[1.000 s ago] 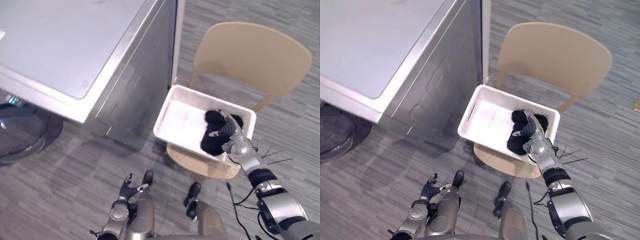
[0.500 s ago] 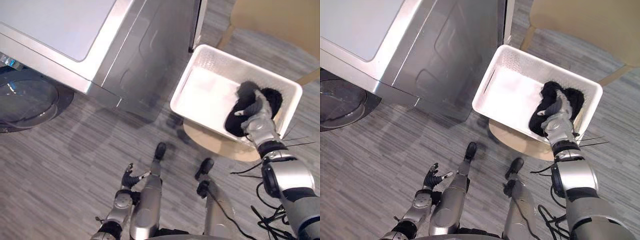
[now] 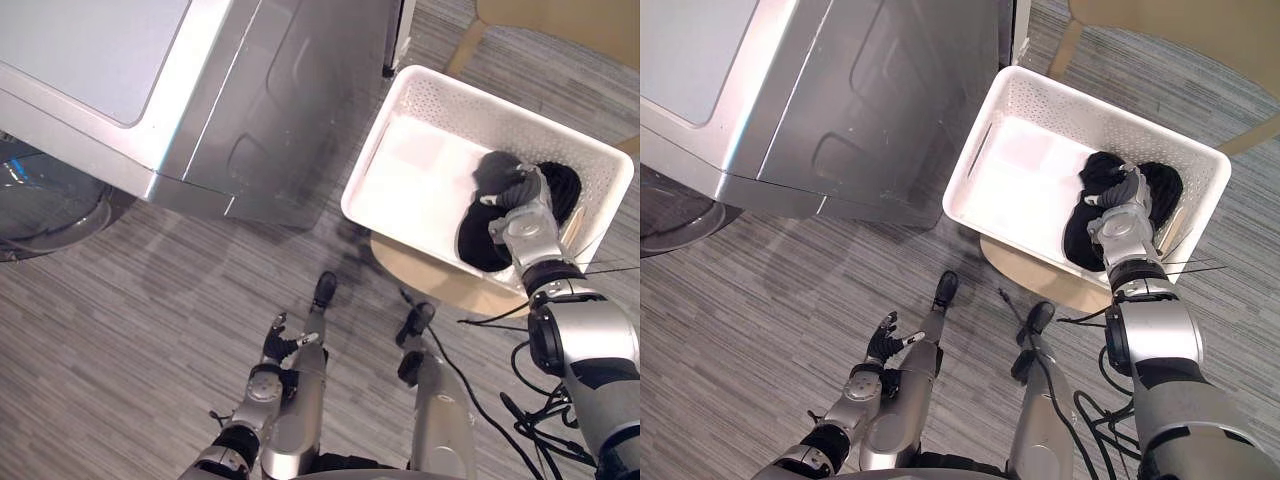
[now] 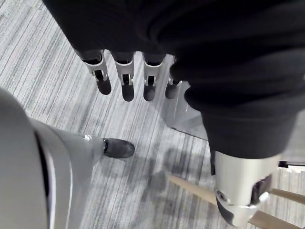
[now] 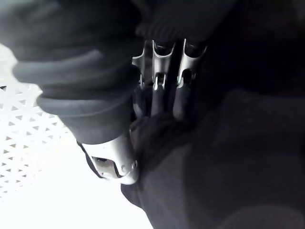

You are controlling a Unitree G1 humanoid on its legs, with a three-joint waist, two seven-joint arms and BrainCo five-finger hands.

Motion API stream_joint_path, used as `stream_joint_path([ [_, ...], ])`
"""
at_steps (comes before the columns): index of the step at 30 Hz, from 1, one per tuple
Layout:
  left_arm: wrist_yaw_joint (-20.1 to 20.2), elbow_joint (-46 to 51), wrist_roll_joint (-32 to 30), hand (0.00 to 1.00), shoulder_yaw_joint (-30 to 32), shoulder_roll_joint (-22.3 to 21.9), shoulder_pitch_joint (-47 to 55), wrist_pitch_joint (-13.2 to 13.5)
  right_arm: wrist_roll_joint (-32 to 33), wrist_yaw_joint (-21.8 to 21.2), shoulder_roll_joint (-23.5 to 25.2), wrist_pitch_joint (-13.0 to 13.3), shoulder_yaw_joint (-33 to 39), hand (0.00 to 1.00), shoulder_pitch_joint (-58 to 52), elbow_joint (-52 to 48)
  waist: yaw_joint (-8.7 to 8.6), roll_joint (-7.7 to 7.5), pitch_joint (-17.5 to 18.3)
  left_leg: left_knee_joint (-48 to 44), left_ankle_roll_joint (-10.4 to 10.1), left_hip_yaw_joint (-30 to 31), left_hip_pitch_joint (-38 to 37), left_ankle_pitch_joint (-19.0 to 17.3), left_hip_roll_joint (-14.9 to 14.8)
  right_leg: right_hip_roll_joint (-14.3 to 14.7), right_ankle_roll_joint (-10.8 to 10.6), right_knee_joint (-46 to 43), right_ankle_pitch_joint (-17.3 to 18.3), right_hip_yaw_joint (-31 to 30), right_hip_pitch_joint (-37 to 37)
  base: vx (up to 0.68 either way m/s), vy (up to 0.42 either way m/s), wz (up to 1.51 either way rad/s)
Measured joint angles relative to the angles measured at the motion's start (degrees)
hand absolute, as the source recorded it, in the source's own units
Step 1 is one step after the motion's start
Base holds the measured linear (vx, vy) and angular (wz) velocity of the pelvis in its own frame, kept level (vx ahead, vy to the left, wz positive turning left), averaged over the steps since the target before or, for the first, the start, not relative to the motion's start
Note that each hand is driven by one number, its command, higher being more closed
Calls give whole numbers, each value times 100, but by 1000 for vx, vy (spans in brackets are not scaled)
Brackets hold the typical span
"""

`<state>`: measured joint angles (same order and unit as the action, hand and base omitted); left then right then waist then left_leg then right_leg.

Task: Pick up the laundry basket with both hands and put the clothes into the washing machine.

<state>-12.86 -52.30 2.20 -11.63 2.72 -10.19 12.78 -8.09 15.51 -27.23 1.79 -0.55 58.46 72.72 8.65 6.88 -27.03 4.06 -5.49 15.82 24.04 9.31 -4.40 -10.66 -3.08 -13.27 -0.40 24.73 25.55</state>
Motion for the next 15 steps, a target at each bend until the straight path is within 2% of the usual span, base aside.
stream_joint_path([
  [1,45,2,0,0,0,-9,-2,-4,455,-102,107,59,-4,100,-23,-1,6,11,-5,-1,0,5,-9,0,0,-2,0,-14,0,-6,0,-33,-50,-1],
  [8,69,5,0,0,36,-28,-2,-10,1739,-262,431,228,-2,100,-45,-58,32,15,-7,-1,1,22,-130,1,34,-42,-13,-73,11,-43,-89,-38,-44,1],
  [10,108,8,-1,0,91,-24,-2,-11,2046,-319,464,252,0,100,-135,-243,38,15,-7,3,1,57,-189,1,39,-48,-23,-73,18,-28,-167,-41,-42,9],
  [15,160,-4,-7,0,123,-16,4,-62,2962,-328,656,531,85,100,-481,-1070,11,14,-7,117,4,115,-390,3,30,-57,-84,-105,66,-18,-334,-26,-47,5],
])
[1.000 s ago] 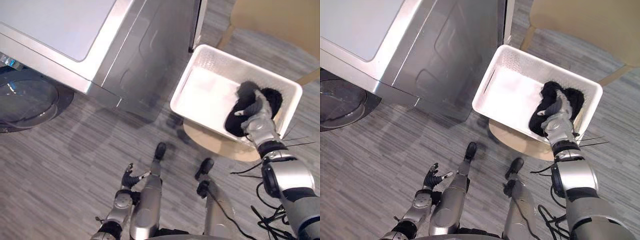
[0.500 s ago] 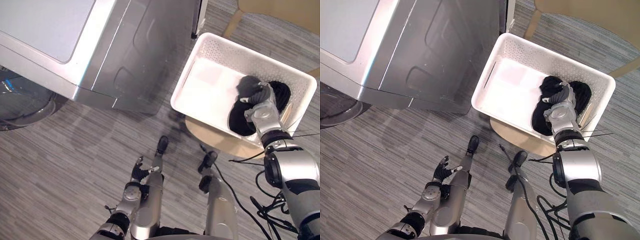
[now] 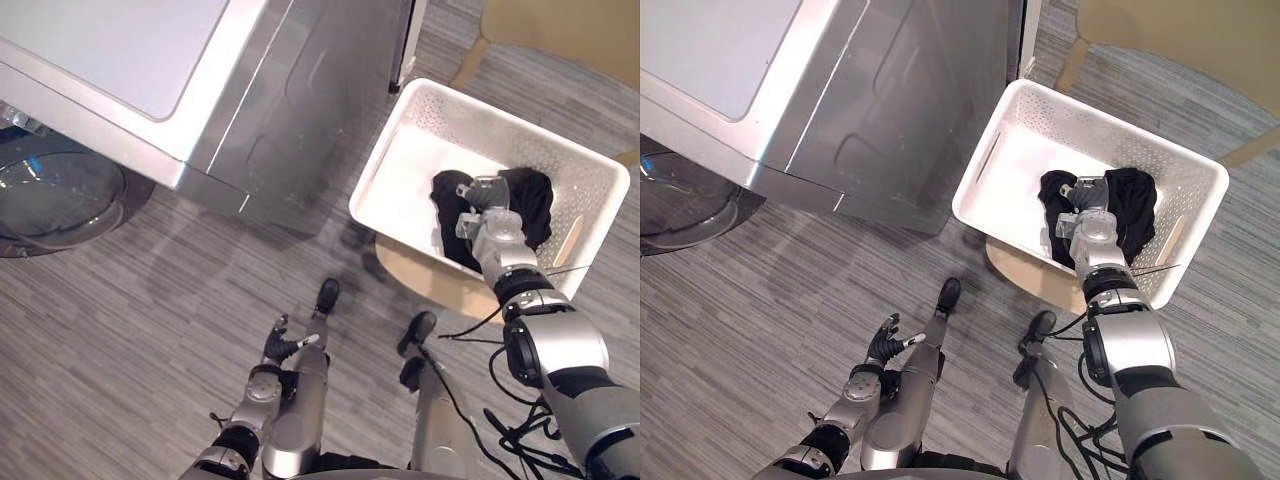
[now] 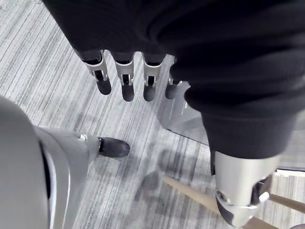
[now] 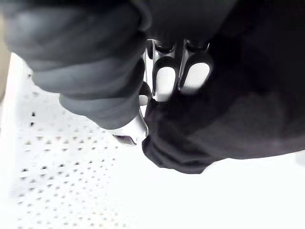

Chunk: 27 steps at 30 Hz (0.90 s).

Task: Pick up the laundry basket with both hands and put the clothes into the washing machine.

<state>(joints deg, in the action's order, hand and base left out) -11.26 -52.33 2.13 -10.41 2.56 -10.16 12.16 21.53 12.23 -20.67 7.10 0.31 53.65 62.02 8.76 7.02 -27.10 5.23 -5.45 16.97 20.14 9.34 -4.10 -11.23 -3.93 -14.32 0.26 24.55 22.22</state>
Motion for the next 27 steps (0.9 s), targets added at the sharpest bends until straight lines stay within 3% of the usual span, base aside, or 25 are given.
stream_joint_path([
  [5,3,-2,-6,0,164,-5,11,-53,695,6,224,313,274,100,-395,-792,-43,-11,15,0,2,-10,-107,1,3,-38,-19,-4,13,-16,-104,-10,-42,1],
  [6,2,-3,-8,0,206,4,11,-54,925,-1,296,404,346,0,-492,-996,-61,-12,15,1,19,-23,-134,14,7,-48,-19,-2,13,-22,-129,-4,-35,0],
  [9,5,-12,-49,0,211,43,30,-58,1026,37,407,509,384,0,-647,-1303,-149,-48,43,2,18,-83,-227,15,15,-49,-21,38,11,-51,-240,-6,-20,-2],
  [13,2,-27,-47,0,221,60,148,-60,-266,371,462,451,312,0,-825,-1568,-181,-173,270,6,15,-203,-262,13,-1,11,-39,183,-63,-155,-267,-22,-27,-13],
  [14,-1,-35,-48,0,233,61,223,-61,-942,472,475,337,243,0,-974,-1663,-186,-246,413,6,13,-259,-272,11,-1,58,-38,331,-142,-191,-309,-14,-18,-18],
  [17,-13,-74,-50,0,268,47,266,-60,-2182,671,481,67,72,0,-1141,-1675,-228,-323,517,6,11,-325,-371,10,-4,132,-57,650,-311,-240,-502,-17,-13,-14],
  [20,-32,-84,-54,0,295,47,267,-59,-2919,683,478,-123,-88,0,-1173,-1671,-332,-341,542,6,10,-362,-378,9,-1,150,-97,836,-434,-263,-575,-60,5,-5],
  [27,-124,-200,-61,0,318,97,279,-56,-4167,769,426,-343,-583,0,-1155,-1298,-332,-432,588,10,-16,-522,-262,-10,12,247,-127,1332,-729,-418,-604,-70,8,-10],
])
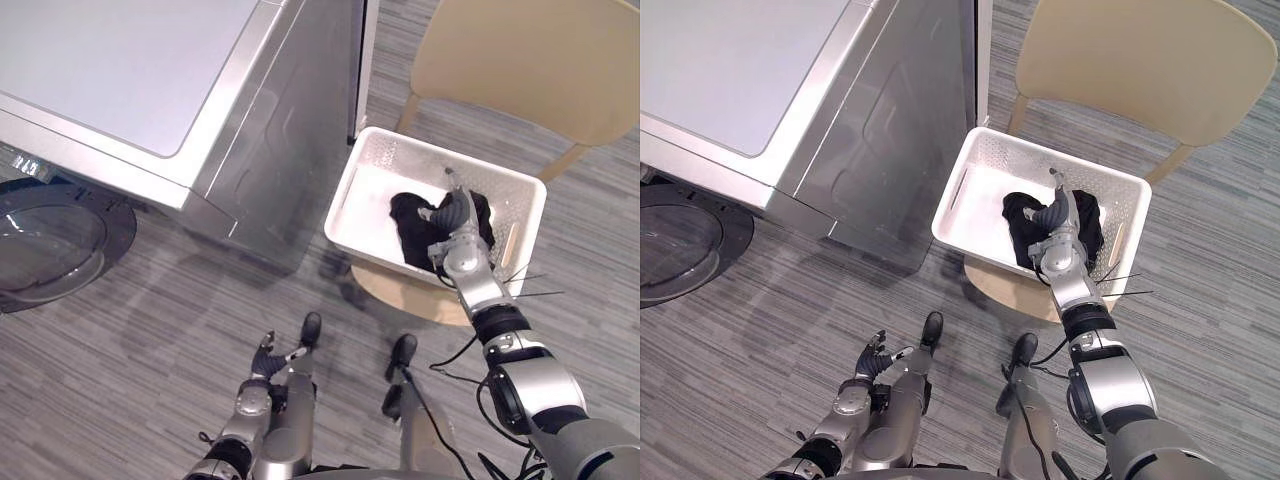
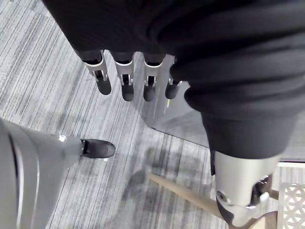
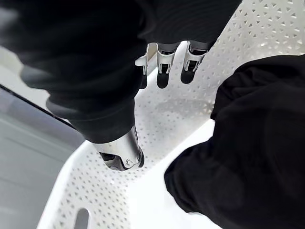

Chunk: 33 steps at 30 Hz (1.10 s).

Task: Pick up the laundry basket with both hands and put the clothes into the washing machine.

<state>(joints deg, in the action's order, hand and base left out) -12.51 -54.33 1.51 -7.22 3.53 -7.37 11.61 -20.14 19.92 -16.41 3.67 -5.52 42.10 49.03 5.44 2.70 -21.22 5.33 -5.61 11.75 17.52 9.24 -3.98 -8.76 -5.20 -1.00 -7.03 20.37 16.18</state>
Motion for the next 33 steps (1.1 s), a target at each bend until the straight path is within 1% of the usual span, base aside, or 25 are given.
stream_joint_path([
  [1,-8,-19,-3,0,-5,4,2,4,-266,-4,-5,-40,-25,0,18,234,7,0,0,0,2,0,37,2,3,13,-7,74,-43,-2,4,-50,-7,0],
  [3,-14,-68,-3,0,-10,11,2,6,-503,-4,-44,-100,-159,0,53,511,6,0,0,0,13,6,70,11,5,27,-10,132,-99,1,7,0,0,0],
  [4,-18,-106,-3,0,-13,12,2,8,-692,-8,-70,-180,-251,0,92,733,8,-1,-1,0,20,13,95,16,6,34,-3,162,-126,6,16,0,0,0],
  [7,-29,-159,-1,0,-93,17,-1,18,-1015,-8,-164,-251,-380,0,209,1140,6,3,-10,0,41,61,193,34,4,60,15,259,-181,47,46,9,-25,4],
  [11,-35,-193,1,0,-230,69,-18,44,-1309,-23,-394,-362,-476,0,610,1891,23,15,-19,5,72,125,383,57,-7,62,59,263,-230,119,197,28,-34,8],
  [14,-64,-190,9,0,-337,90,-62,107,-1430,-140,-584,-463,-441,0,817,2237,47,60,-129,4,73,228,448,58,-5,54,56,262,-227,175,212,43,-32,15],
  [15,-98,-191,12,0,-394,119,-65,118,-1429,-194,-626,-465,-437,100,878,2270,38,60,-133,4,71,260,491,56,-3,49,45,262,-217,175,232,32,-22,15],
  [20,-143,-185,14,0,-446,111,-121,133,-1402,-398,-843,-439,-367,100,1147,2306,66,86,-148,6,45,338,657,35,21,1,-19,217,-159,172,406,9,-7,4],
  [22,-137,-183,15,0,-449,93,-193,133,-1272,-422,-991,-408,-375,100,1266,2338,120,147,-192,6,46,369,676,35,25,-14,-22,215,-124,175,413,2,-5,4],
  [23,-136,-186,16,0,-452,64,-242,133,-1092,-474,-1082,-396,-392,100,1278,2346,165,181,-213,6,46,372,676,34,25,-15,-25,213,-119,174,413,0,0,0],
  [24,-137,-186,17,0,-451,51,-259,134,-1003,-509,-1112,-395,-398,100,1292,2346,166,192,-227,6,46,374,677,34,25,-15,-24,213,-118,173,413,0,0,0],
  [26,-135,-183,30,0,-450,35,-285,138,-429,-527,-1153,-332,-395,100,1417,2352,156,210,-292,5,46,373,680,34,25,-15,-24,213,-116,162,420,0,0,0],
  [29,-132,-177,66,0,-448,-11,-296,141,104,-531,-1179,-238,-345,100,1424,2277,149,218,-322,5,46,369,677,34,21,-10,-24,213,-117,145,429,7,-14,-3],
  [32,-133,-143,71,0,-445,-40,-312,149,552,-504,-1218,-170,-302,100,1425,2130,151,267,-358,4,45,355,664,35,12,0,-20,211,-122,128,429,5,-8,-2],
  [33,-134,-136,73,0,-444,-59,-324,148,668,-493,-1214,-154,-183,100,1429,2050,156,296,-378,4,45,339,652,35,8,3,-19,209,-129,113,429,15,-25,-6],
])
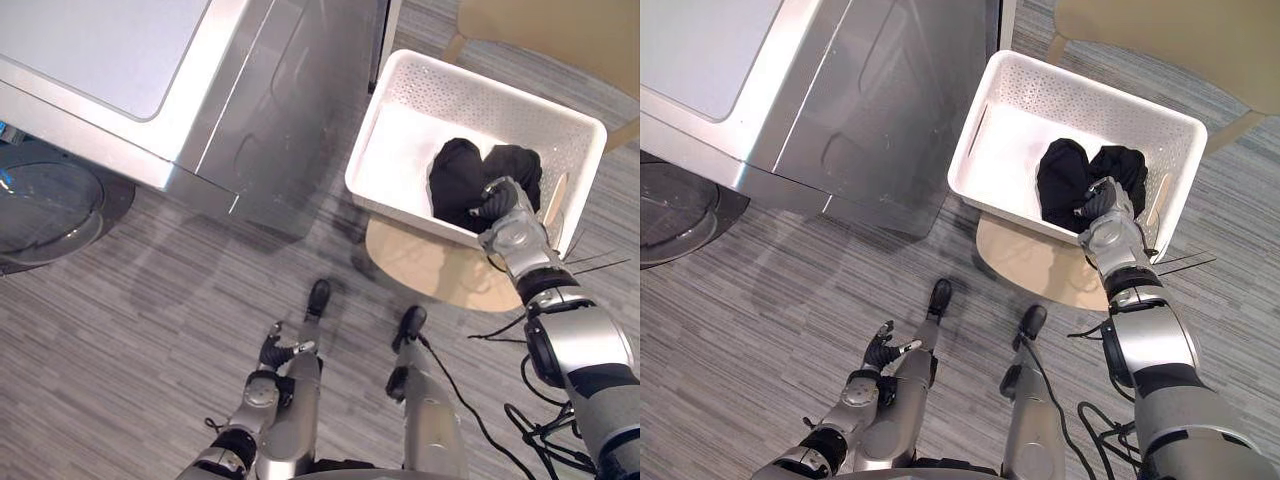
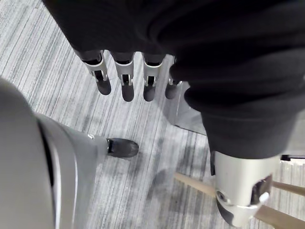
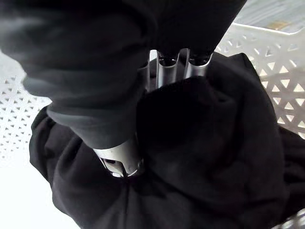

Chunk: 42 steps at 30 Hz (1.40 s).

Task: Pick up the laundry basket with both hands and put the clothes into the washing machine.

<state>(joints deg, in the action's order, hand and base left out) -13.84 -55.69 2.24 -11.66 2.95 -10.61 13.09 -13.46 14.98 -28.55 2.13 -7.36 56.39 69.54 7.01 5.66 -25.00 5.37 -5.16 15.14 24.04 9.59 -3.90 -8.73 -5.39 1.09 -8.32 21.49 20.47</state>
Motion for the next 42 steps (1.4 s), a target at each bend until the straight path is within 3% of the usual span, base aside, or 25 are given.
stream_joint_path([
  [11,6,162,52,0,103,-78,-12,-39,1283,384,587,156,817,100,-358,-1056,1,57,-110,-2,33,-177,-398,25,-15,58,48,-34,-6,-188,-292,42,-33,-6],
  [16,30,162,35,0,253,-87,-1,-86,2158,473,1068,487,1265,100,-1048,-2384,-59,21,-87,0,28,-199,-680,21,-4,50,32,-15,28,-208,-636,13,-4,9],
  [23,158,143,-112,0,470,-56,416,-163,3098,443,2094,896,1359,100,-2496,-3817,-205,-271,533,5,-35,-352,-948,-46,-9,55,-37,42,78,-298,-900,-24,4,-3],
  [29,264,1,-302,0,724,-41,1012,-170,3552,150,2665,1218,1052,100,-3899,-5305,-310,-459,1212,44,81,-627,-1440,-261,-7,64,-137,145,195,-603,-1297,2,21,-18],
  [35,272,-71,-343,0,717,89,1156,-152,3879,-240,2925,1542,448,100,-4337,-6547,-313,-632,1405,46,155,-1237,-1792,-344,-63,70,-153,159,187,-1241,-1305,-4,30,-52],
  [37,275,-51,-345,0,655,192,1168,-144,3967,-379,3000,1614,248,100,-4401,-6870,-332,-695,1406,-71,164,-1334,-1773,-398,-60,18,-180,-235,231,-1325,-1096,-25,32,-19],
  [38,275,6,-342,0,599,210,1169,-143,3996,-406,3035,1669,206,100,-4529,-7056,-332,-716,1407,-319,231,-1264,-1668,-460,-52,-5,-317,-422,354,-1326,-1048,-59,-36,30],
  [39,264,117,-338,0,550,188,1185,-137,4022,-435,3022,1697,151,100,-4638,-7211,-336,-700,1402,-633,275,-1100,-1466,-508,-112,26,-308,-1177,691,-1443,-892,-50,-63,56],
  [40,263,174,-335,0,550,206,1184,-132,4087,-489,3012,1708,137,100,-4714,-7296,-362,-703,1404,-744,288,-987,-1401,-516,-112,26,-145,-1830,1045,-1527,-792,-8,-138,88],
  [41,259,380,-332,0,550,278,1232,-124,4170,-541,3013,1764,68,100,-4807,-7402,-343,-751,1414,-844,288,-777,-1411,-515,-94,-38,-88,-2860,1610,-1564,-737,36,-197,90],
  [42,235,798,-328,0,569,375,1426,-114,4213,-619,2975,1767,-118,100,-4772,-7419,-264,-895,1495,-974,283,-638,-1329,-512,-40,-99,-219,-3469,1965,-1661,-818,38,-240,79],
])
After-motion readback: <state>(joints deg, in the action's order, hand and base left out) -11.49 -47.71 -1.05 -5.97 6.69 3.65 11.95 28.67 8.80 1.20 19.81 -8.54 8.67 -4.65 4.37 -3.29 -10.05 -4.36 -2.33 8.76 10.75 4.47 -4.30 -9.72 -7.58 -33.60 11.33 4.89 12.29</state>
